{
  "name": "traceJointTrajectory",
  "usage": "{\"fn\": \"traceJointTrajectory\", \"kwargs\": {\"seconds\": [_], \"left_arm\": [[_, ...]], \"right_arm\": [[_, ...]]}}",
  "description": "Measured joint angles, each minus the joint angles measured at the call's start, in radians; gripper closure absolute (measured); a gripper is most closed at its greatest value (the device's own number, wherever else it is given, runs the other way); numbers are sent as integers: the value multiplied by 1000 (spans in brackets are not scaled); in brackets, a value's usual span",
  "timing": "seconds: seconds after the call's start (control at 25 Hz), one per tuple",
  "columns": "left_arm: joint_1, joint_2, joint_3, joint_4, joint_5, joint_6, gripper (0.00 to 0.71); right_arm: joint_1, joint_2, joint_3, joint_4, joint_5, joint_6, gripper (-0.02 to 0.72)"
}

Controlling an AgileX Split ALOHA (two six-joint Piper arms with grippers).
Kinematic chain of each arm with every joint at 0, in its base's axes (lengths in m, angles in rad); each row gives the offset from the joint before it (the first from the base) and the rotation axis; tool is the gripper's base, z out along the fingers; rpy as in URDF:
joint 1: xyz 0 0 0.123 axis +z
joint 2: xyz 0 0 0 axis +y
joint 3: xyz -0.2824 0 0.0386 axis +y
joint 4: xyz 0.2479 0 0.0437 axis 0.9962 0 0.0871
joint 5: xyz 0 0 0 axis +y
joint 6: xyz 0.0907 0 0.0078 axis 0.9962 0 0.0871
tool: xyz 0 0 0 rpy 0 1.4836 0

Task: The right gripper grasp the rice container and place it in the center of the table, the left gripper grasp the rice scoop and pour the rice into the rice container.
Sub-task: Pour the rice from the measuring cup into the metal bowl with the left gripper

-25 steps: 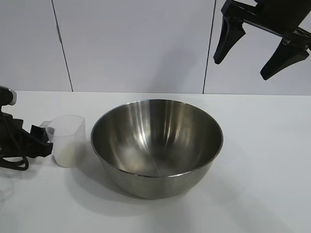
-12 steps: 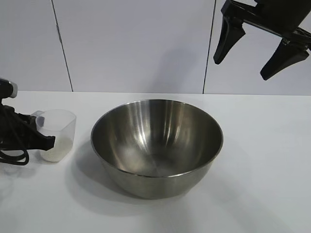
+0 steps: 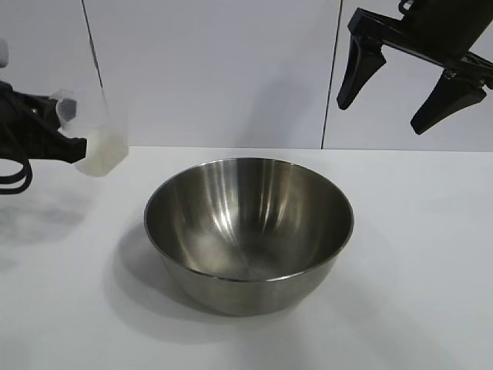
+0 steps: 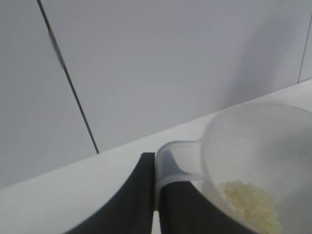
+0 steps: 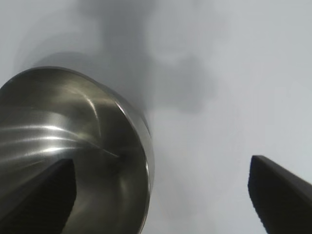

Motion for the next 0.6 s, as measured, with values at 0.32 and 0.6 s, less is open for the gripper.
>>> {"fn": "traceJointTrajectory", "kwargs": {"seconds": [0.32,0.6], "left_arm": [[-140,-46,-192,117,320,65,704],[-288,-46,-293,123,480,272,704]], "right_arm": [[0,0,0,0,0,0,43],[0,0,0,0,0,0,48]]}}
